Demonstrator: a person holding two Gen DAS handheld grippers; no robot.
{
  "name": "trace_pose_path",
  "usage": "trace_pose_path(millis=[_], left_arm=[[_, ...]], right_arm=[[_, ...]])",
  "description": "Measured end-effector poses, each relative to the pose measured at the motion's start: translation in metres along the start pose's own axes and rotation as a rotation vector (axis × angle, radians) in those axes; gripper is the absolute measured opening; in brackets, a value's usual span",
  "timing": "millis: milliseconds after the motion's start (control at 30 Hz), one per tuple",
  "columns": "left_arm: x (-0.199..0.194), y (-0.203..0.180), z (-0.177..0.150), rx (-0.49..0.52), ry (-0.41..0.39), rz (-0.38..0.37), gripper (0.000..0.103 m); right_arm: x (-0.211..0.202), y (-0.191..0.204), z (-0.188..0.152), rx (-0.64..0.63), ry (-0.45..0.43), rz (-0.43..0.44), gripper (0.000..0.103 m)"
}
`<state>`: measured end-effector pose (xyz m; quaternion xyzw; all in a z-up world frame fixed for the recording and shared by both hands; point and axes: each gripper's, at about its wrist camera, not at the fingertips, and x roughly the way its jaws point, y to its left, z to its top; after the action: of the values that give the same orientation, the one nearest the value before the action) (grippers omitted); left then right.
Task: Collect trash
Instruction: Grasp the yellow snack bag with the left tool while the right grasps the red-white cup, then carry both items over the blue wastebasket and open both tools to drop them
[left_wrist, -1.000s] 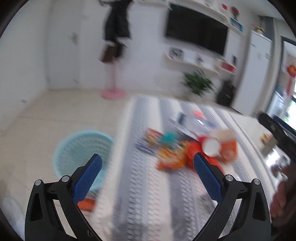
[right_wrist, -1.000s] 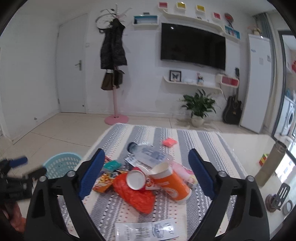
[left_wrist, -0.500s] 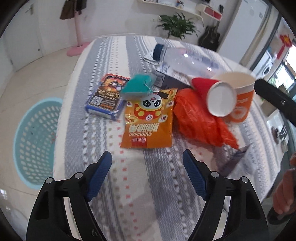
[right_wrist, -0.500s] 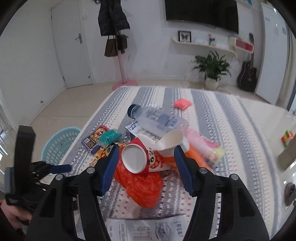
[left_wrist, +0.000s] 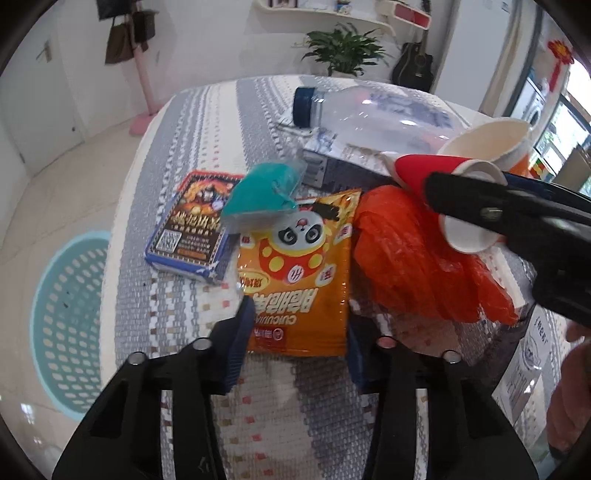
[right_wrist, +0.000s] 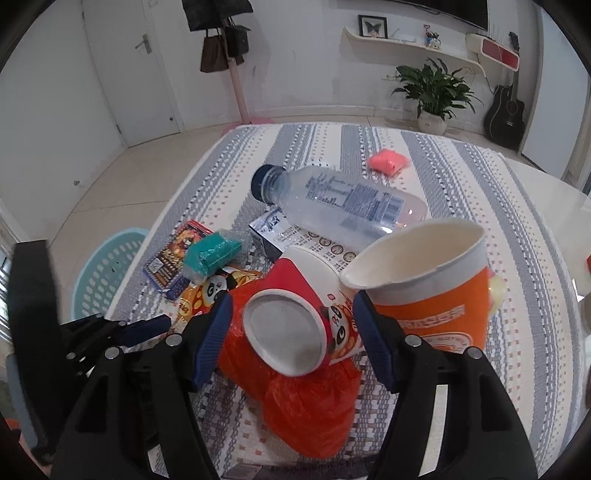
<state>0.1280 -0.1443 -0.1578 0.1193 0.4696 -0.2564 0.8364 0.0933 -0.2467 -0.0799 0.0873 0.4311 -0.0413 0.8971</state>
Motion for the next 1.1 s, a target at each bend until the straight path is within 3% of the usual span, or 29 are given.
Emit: trace_pose_path(millis=[300, 400, 700, 933, 1100], left_arm=[[-0.02, 0.004, 0.0, -0.017, -0.063, -0.055, 0.013], [-0.035, 0.015, -0.002, -0.066, -0.086, -0.137, 0.001], [-0.106, 0.058, -0.001, -0.196, -0.22, -0.296, 0.0], [-0.159, 0.11, -0.005, -0.265, -0.325, -0.208, 0.0], [-0.177, 0.172, -0.011, -0.369, -0.346, -0.065, 0.0]], right_arm=[[0.009, -0.004, 0.001, 0.008, 0.016, -0.029, 0.058], [0.002, -0.002, 0.001, -0.009, 0.006, -0.035, 0.052], [-0.05, 0.026, 0.015, -0.071, -0.111, 0.016, 0.051], [-0.083, 0.087, 0.042, -0.154, -0.208, 0.131, 0.051], [-0.078, 0.148, 0.057, -0.223, -0.221, 0.231, 0.051]])
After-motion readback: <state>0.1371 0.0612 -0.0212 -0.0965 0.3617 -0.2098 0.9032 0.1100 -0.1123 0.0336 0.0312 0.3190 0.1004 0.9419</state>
